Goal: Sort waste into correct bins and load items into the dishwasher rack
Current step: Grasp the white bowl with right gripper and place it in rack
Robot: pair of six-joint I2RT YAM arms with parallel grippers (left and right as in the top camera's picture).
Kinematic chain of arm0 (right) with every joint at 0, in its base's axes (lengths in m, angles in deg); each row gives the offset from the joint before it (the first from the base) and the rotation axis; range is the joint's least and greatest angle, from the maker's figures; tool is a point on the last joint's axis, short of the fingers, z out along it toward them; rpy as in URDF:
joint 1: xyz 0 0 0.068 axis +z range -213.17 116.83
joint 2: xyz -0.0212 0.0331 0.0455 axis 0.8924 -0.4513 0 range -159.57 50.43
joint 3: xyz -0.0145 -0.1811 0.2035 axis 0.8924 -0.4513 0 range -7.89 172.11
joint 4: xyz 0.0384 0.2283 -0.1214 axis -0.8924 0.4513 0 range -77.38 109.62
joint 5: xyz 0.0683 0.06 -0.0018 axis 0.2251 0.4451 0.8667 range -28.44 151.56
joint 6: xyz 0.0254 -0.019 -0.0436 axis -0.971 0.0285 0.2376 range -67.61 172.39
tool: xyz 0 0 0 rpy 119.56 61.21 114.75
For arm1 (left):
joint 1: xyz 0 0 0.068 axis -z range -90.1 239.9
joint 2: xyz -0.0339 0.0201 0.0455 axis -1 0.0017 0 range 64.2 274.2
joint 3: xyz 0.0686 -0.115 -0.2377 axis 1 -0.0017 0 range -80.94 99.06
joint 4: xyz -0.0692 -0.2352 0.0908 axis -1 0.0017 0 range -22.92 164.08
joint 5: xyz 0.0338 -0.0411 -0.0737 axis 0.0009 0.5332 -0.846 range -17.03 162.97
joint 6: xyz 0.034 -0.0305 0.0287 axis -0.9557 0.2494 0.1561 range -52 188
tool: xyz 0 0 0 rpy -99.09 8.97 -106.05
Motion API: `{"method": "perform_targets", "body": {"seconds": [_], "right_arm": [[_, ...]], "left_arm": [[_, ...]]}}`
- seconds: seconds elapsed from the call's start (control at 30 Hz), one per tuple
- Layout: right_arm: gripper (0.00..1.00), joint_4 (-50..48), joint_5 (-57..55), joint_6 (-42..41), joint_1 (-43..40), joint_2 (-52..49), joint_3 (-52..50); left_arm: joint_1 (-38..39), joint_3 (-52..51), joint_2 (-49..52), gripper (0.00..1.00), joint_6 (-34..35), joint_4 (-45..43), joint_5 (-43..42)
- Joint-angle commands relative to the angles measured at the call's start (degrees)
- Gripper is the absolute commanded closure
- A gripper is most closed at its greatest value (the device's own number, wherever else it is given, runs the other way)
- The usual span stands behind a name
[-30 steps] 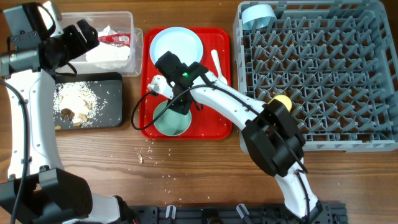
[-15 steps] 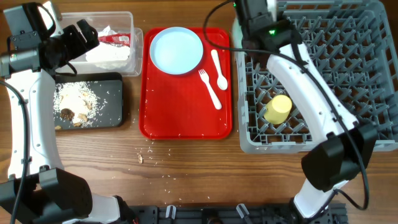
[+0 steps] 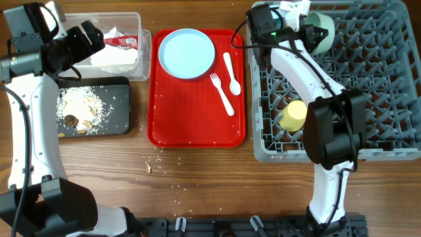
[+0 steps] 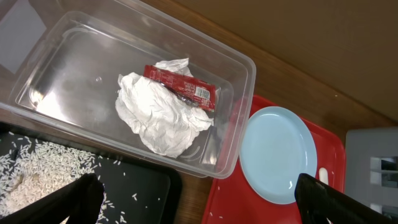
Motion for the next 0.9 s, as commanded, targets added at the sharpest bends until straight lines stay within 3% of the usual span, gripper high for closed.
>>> {"method": "perform_targets", "body": {"seconds": [0.0,0.33,0.37,0.47,0.53,0.73,0.8,0.87], "right_arm": [[0.96,-1.1,6.1,5.1,0.1,-0.9,-0.1],[0.96,-0.4,11.8,9.9,2.8,-1.3,-0.1],[0.9,-0.4,11.9,10.8,3.5,-1.3,-0.1],[0.61,-0.1,12.1,11.2,5.2,-1.3,-0.1],[0.5,1.0,12.2,12.5,6.9,-1.2,0.0],[0.33,4.2,17.6,15.0,11.8,0.7,0.1],[0.29,4.0,26.5,15.0,12.0,3.3,0.6],[0.32,3.1,36.7,11.8,12.0,5.6,2.1]], "left_arm": [[-0.3,0.6,-0.2,0.0,0.3,-0.1,0.5],[-0.3,0.6,-0.2,0.0,0.3,-0.1,0.6],[-0.3,0.6,-0.2,0.0,0.3,-0.1,0.6],[-0.3,0.6,-0.2,0.0,0.3,-0.1,0.6],[-0.3,0.6,-0.2,0.0,0.3,-0.1,0.6],[-0.3,0.6,-0.2,0.0,0.3,-0.1,0.6],[-0.3,0.6,-0.2,0.0,0.3,-0.1,0.6],[-0.3,0.6,-0.2,0.0,0.3,-0.1,0.6]]}}
